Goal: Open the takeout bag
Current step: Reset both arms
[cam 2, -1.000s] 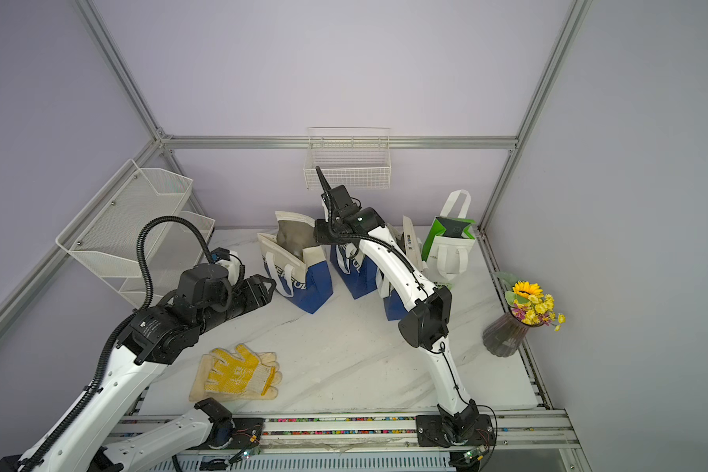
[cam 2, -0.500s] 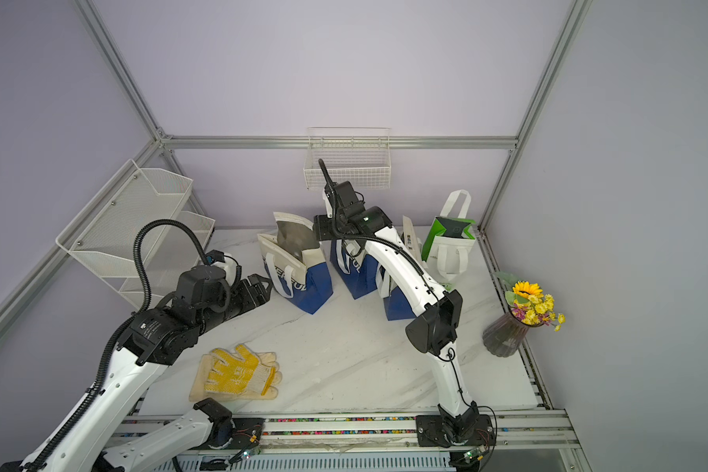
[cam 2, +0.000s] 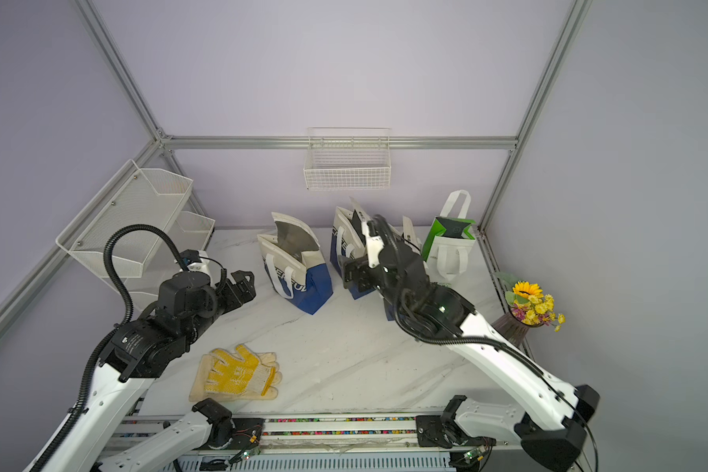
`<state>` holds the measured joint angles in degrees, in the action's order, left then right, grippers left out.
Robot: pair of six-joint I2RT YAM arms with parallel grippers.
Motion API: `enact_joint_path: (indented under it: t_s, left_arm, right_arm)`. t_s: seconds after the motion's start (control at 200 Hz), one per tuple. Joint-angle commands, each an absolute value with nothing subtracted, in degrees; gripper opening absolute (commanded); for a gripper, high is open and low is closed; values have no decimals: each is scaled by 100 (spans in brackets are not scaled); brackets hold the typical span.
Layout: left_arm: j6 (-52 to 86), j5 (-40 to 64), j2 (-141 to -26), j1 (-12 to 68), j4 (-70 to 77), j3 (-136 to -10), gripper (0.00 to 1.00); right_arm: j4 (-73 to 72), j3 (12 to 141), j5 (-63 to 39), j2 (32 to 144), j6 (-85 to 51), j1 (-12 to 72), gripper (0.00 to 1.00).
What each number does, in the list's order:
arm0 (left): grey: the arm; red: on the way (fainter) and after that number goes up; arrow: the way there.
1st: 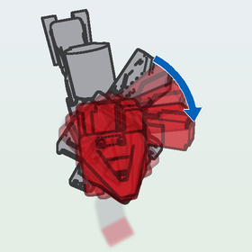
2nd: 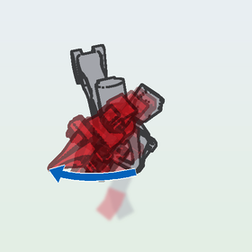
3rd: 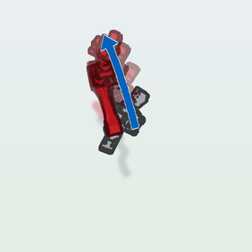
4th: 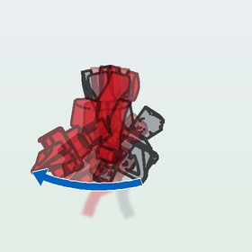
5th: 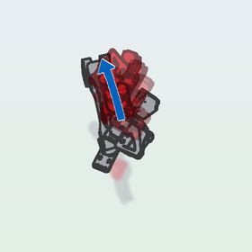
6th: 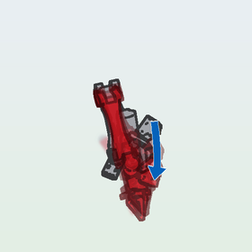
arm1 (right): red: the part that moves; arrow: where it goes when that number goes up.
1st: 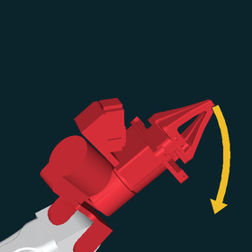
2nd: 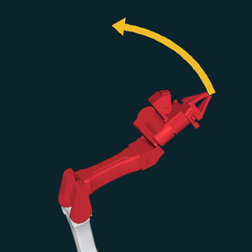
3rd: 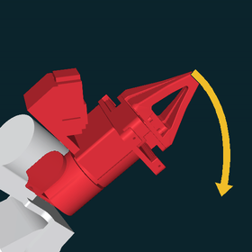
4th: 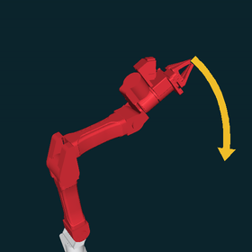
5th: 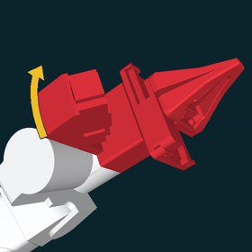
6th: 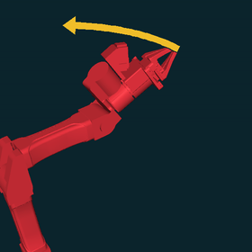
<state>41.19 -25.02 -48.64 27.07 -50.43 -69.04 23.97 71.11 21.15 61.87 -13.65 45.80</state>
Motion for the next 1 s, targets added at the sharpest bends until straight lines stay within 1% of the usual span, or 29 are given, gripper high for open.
enact_joint_path:
  t_s: [0.0, 0.04, 0.09, 0.17, 0.22, 0.33, 0.41, 0.505, 0.555, 0.65, 0.73, 0.76, 0.785, 0.825, 0.845, 0.855, 0.865, 0.875, 0.885, 0.895, 0.905, 0.95, 0.995]
  left_arm:
    - [3733, -3875, -4673, 2681, -4564, -6530, 100]
    - [3644, -4232, -4563, 2681, -4314, -6225, 100]
    - [3597, -4673, -4383, 2681, -3852, -5750, 100]
    - [2982, -5045, -4121, 2659, -2742, -4963, 100]
    - [2745, -5247, -4086, 2638, -2263, -4596, 100]
    - [2343, -5311, -4306, 2470, -1331, -3975, 100]
    - [1875, -5276, -4663, 2344, -807, -3669, 100]
    - [1957, -5787, -5170, 2198, -484, -3350, 100]
    - [1732, -5821, -5348, 2072, 18, -3006, 100]
    - [1484, -5563, -5550, 1859, 1144, -2207, 100]
    - [1515, -5742, -5661, 1753, 1912, -1741, 100]
    - [1557, -5627, -5689, 1675, 2107, -1691, 100]
    - [1522, -5366, -5722, 1582, 2234, -1667, 100]
    - [1442, -5002, -5834, 1412, 2490, -1619, 100]
    - [1425, -4903, -5905, 1324, 2584, -1610, 100]
    - [1439, -4873, -5961, 1274, 2604, -1617, 100]
    - [1459, -4864, -5999, 1237, 2609, -1624, 100]
    - [1476, -4855, -6055, 1190, 2610, -1643, 100]
    - [1492, -4846, -6102, 1150, 2606, -1657, 100]
    - [1505, -4844, -6146, 1109, 2603, -1669, 100]
    - [1525, -4834, -6177, 1066, 2604, -1687, 100]
    - [1542, -4720, -6354, 910, 2759, -1681, 100]
    - [1500, -4541, -6513, 780, 3040, -1623, 100]
  right_arm:
    - [1428, 5660, 3443, 5339, -1488, 4549, 97]
    - [1352, 5243, 3828, 5054, -1443, 4546, 97]
    - [1572, 4963, 4739, 4910, -1699, 4544, 97]
    - [1902, 4647, 5880, 5031, -2160, 4540, 97]
    - [2038, 4488, 6292, 5166, -2640, 4479, 97]
    - [2048, 4062, 6833, 5404, -3473, 4118, 97]
    - [2046, 3748, 7177, 5450, -3809, 3753, 97]
    - [2064, 3415, 7196, 5635, -4322, 3196, 97]
    - [2074, 3323, 7142, 5865, -4584, 2910, 97]
    - [2092, 3250, 7174, 6476, -5233, 2388, 97]
    - [2077, 3162, 7563, 6977, -5944, 2229, 97]
    - [1970, 3126, 7632, 7161, -6125, 2218, 97]
    - [1449, 3039, 7573, 7318, -5767, 2208, 97]
    - [-349, 2792, 7022, 7487, -3920, 2085, 97]
    - [-1498, 2605, 6257, 7538, -2956, 1993, 94]
    - [-2011, 2504, 5875, 7564, -2426, 1948, 90]
    - [-2386, 2403, 5501, 7573, -2061, 1898, 87]
    - [-2745, 2326, 5174, 7593, -1816, 1854, 86]
    - [-2965, 2278, 4921, 7611, -1667, 1828, 88]
    - [-3064, 2261, 4790, 7622, -1616, 1784, 94]
    - [-3091, 2264, 4717, 7632, -1630, 1758, 96]
    - [-3086, 2337, 4635, 7680, -1711, 1627, 97]
    - [-3167, 2355, 4264, 7705, -1689, 1345, 97]
